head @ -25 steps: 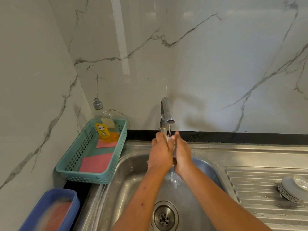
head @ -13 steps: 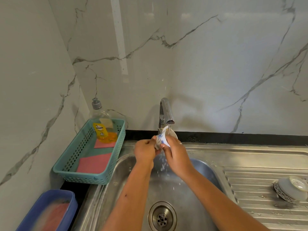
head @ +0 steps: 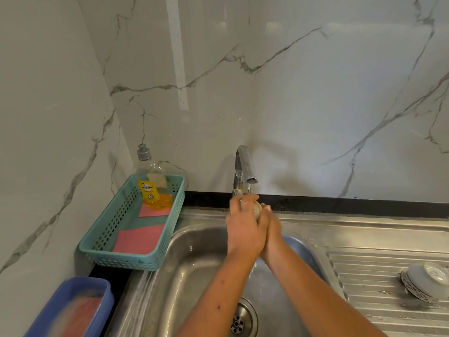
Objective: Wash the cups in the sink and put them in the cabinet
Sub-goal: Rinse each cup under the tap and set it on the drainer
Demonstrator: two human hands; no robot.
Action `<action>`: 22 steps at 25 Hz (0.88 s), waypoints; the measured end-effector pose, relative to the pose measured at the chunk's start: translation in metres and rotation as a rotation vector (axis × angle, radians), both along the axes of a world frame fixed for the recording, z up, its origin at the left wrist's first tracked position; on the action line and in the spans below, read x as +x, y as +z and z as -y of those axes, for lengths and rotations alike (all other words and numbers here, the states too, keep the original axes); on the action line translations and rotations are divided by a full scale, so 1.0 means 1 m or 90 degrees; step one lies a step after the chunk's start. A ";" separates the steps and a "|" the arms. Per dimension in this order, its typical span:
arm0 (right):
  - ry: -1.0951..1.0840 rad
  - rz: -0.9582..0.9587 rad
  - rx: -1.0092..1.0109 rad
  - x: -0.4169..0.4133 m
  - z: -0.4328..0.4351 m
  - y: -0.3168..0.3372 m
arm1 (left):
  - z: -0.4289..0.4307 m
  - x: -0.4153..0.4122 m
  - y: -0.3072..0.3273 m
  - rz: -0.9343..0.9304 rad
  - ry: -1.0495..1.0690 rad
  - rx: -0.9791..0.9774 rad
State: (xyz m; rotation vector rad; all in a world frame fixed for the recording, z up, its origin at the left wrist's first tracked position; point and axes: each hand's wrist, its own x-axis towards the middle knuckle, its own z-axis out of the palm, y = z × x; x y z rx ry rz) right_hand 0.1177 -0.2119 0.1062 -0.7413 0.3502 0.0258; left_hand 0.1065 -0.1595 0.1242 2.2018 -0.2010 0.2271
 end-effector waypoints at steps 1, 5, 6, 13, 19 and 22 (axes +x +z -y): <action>0.016 -0.032 -0.116 0.003 0.002 -0.001 | -0.001 0.000 0.007 -0.038 0.031 0.039; 0.040 0.029 -0.487 0.004 0.012 0.009 | -0.010 0.015 0.014 -0.161 0.109 -0.098; 0.057 0.090 -0.550 0.001 0.012 0.012 | -0.014 0.020 0.016 -0.208 0.122 -0.208; 0.130 0.359 -1.056 -0.006 0.019 0.003 | -0.042 0.023 0.024 -0.616 0.158 -0.540; -0.066 0.143 -0.889 0.011 0.011 0.007 | -0.020 0.011 0.003 -0.505 0.054 -0.412; 0.082 0.061 -0.836 0.019 0.015 0.008 | -0.006 0.001 -0.011 -0.412 0.111 -0.445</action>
